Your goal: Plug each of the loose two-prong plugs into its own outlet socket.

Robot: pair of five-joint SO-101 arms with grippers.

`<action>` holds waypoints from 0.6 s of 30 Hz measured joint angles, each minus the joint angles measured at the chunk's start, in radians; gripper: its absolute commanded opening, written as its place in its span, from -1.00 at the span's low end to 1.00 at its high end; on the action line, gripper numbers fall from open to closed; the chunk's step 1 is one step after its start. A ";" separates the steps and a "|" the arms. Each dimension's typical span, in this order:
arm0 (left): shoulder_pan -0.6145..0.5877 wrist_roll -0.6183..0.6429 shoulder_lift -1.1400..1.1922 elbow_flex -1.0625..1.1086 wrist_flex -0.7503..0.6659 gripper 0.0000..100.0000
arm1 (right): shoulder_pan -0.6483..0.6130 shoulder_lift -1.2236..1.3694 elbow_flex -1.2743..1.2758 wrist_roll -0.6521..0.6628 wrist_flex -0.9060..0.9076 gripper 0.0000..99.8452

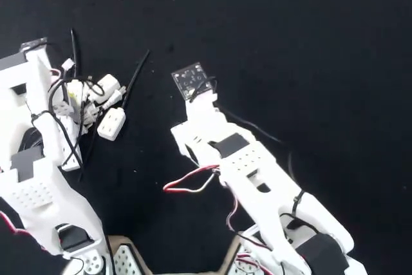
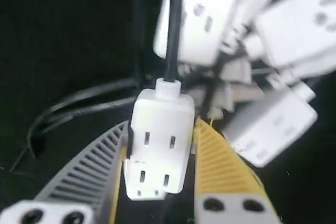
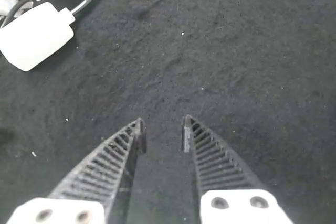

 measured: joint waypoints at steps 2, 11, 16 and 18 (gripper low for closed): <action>0.023 0.000 -0.041 0.000 0.035 -0.90 | 0.000 0.000 0.000 0.000 0.000 -0.75; 0.230 0.002 -0.342 0.123 0.077 -0.90 | 0.009 0.000 0.000 0.000 0.000 -0.75; 0.405 -0.002 -0.451 0.396 -0.144 -0.90 | 0.157 0.000 0.000 -0.026 0.000 -0.75; 0.456 0.006 -0.477 0.508 -0.256 -0.89 | 0.219 0.000 0.000 -0.081 0.000 -0.75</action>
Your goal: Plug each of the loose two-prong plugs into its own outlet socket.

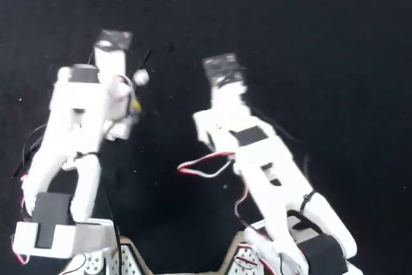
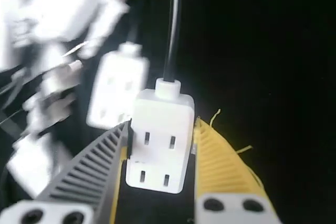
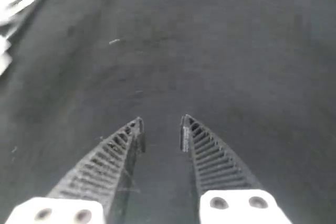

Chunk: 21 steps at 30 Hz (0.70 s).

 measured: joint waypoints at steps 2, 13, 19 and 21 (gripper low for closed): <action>0.035 0.034 -0.018 0.091 -0.106 -0.79 | 0.049 0.000 0.000 -0.054 0.000 -0.75; 0.038 0.106 -0.048 0.163 -0.141 -0.49 | 0.094 0.000 0.000 -0.089 0.000 -0.75; -0.089 0.106 -0.048 0.104 -0.087 -0.49 | 0.094 0.000 0.000 -0.089 0.000 -0.75; -0.127 0.106 -0.048 0.104 -0.123 -0.49 | 0.094 0.000 0.000 -0.089 0.000 -0.75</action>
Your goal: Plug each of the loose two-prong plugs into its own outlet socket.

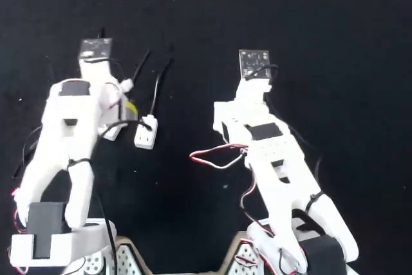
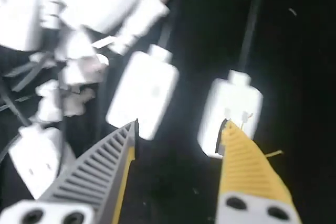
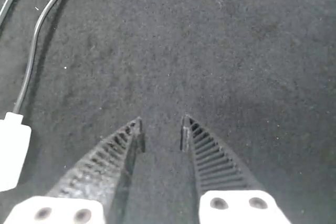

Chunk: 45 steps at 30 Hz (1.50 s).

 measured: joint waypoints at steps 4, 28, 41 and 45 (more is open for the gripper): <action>-0.018 -0.018 0.049 0.038 -0.103 -0.49 | 0.000 0.000 0.000 0.000 0.000 -0.75; 0.212 -0.124 0.060 0.064 -0.037 -0.50 | 0.000 0.000 0.000 0.000 0.000 -0.75; 0.373 -0.077 0.054 0.241 -0.272 -0.49 | 0.072 -0.003 -0.009 -0.006 0.000 -0.75; 0.413 0.091 0.054 0.241 -0.384 -0.49 | 0.192 -0.055 -0.011 -0.006 0.000 -0.75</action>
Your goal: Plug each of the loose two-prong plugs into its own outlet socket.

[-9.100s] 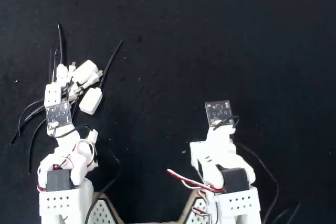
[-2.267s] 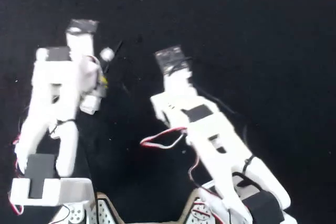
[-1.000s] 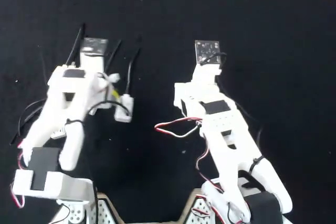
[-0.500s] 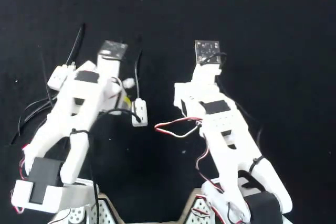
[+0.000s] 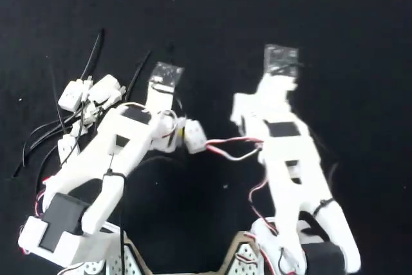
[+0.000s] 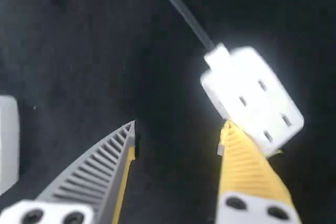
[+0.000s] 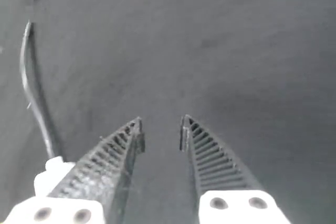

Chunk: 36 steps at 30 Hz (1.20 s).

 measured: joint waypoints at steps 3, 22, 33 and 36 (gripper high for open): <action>0.011 0.118 0.000 0.008 -0.103 -0.49 | 0.060 -0.011 0.000 -0.006 -0.014 -0.75; -0.083 0.184 0.259 -0.259 -0.201 -0.49 | 0.075 -0.011 0.038 -0.032 -0.132 -0.75; -0.123 0.187 0.434 -0.400 -0.017 -0.49 | 0.075 -0.011 0.038 -0.032 -0.133 -0.75; -0.158 0.187 0.425 -0.413 0.063 -0.49 | 0.075 -0.011 0.038 -0.032 -0.133 -0.75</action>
